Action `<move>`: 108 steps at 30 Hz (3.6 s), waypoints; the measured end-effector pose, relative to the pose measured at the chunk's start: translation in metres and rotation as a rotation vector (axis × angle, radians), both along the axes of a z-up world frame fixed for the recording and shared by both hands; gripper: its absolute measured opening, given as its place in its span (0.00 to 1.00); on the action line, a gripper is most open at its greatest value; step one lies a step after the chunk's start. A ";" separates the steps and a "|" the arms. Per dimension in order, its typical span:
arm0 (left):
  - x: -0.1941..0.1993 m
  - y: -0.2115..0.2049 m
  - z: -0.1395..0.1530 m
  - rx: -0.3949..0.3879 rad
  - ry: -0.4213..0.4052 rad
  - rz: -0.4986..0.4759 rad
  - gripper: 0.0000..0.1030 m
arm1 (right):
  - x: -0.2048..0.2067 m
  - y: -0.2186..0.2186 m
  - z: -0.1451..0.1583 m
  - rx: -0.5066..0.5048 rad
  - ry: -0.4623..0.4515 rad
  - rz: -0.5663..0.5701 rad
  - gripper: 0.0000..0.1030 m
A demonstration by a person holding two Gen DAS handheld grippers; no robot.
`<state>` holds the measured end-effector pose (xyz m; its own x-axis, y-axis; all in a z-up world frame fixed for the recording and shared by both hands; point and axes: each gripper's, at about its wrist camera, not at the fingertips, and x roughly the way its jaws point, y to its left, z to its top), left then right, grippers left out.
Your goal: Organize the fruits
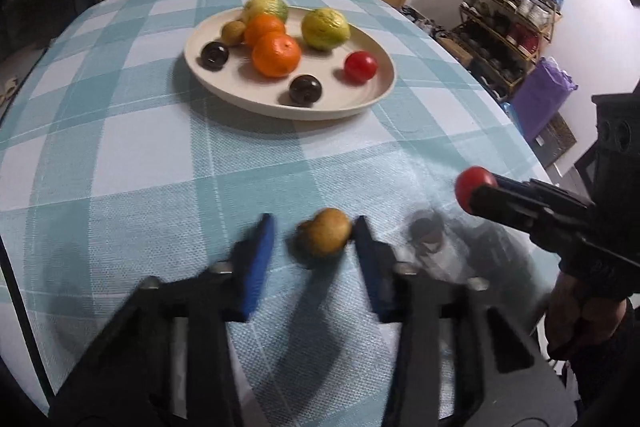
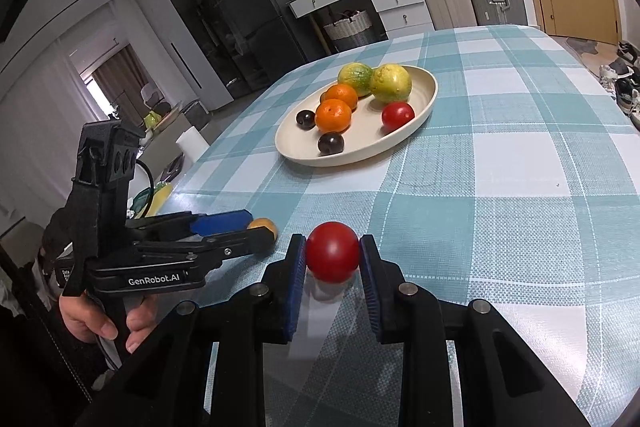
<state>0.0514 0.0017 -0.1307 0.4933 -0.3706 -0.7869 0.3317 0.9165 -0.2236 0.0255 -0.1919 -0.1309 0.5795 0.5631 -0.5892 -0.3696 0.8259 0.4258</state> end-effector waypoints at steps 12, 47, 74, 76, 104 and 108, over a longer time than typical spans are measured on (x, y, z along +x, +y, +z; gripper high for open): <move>0.012 0.012 0.016 -0.074 -0.017 0.011 0.25 | 0.015 0.006 0.019 0.036 -0.031 0.022 0.26; 0.172 -0.030 0.051 -0.156 0.022 -0.005 0.25 | 0.131 0.024 0.028 -0.079 -0.051 -0.012 0.26; 0.167 -0.023 0.072 -0.234 0.009 0.000 0.39 | 0.111 0.005 0.044 -0.062 -0.134 -0.095 0.47; 0.159 -0.021 0.081 -0.225 -0.021 0.002 0.39 | 0.105 0.002 0.048 -0.057 -0.156 -0.108 0.49; 0.031 0.012 0.154 0.008 -0.399 0.233 0.91 | 0.035 0.007 0.127 -0.050 -0.456 -0.197 1.00; 0.019 0.016 0.153 0.004 -0.435 0.245 0.99 | 0.032 0.008 0.128 -0.049 -0.468 -0.202 1.00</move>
<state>0.0700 0.0178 0.0224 0.8486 -0.1998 -0.4899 0.1680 0.9798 -0.1085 0.0577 -0.1834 -0.0030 0.8818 0.3911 -0.2637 -0.3425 0.9152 0.2123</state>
